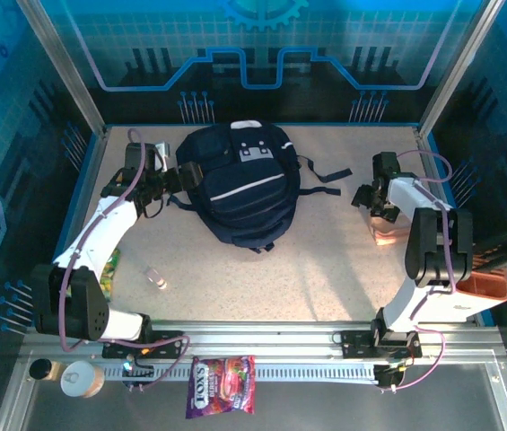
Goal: Pack the student bag
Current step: Move the pencil pouch to the middle-right of the table.
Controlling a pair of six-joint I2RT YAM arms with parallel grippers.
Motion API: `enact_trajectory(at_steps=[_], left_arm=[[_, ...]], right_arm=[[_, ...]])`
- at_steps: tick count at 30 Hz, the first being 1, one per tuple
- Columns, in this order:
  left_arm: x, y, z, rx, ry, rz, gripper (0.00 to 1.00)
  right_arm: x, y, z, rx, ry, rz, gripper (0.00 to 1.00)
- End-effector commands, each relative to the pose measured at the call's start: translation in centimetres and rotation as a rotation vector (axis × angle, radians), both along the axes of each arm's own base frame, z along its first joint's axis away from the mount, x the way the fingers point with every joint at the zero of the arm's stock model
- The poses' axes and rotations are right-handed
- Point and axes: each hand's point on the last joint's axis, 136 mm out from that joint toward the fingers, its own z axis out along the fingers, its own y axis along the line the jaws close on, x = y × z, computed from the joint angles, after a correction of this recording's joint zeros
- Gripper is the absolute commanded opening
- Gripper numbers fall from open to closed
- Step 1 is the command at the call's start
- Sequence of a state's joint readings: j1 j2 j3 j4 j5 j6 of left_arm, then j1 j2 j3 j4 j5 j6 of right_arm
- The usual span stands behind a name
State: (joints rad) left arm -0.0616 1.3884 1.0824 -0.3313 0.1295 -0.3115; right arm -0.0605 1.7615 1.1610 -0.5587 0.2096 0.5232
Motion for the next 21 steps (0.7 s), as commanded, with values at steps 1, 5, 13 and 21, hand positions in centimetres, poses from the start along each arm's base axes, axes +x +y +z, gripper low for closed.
enact_trajectory(at_steps=[1, 5, 13, 21], left_arm=[[0.1, -0.5, 0.5, -0.021, -0.015, -0.038, 0.99], [0.1, -0.9, 0.3, -0.035, -0.006, -0.052, 0.99], [0.2, -1.2, 0.2, -0.053, 0.0, -0.063, 0.99], [0.0, -1.9, 0.6, -0.08, -0.022, -0.084, 0.99]], right_arm=[[0.7, 1.1, -0.5, 0.074, 0.002, 0.04, 0.83], [0.0, 4.3, -1.9, 0.15, 0.035, 0.129, 0.81], [-3.5, 13.9, -1.5, 0.306, 0.065, 0.375, 0.77], [-8.3, 17.0, 0.0, 0.231, 0.084, 0.468, 0.76]])
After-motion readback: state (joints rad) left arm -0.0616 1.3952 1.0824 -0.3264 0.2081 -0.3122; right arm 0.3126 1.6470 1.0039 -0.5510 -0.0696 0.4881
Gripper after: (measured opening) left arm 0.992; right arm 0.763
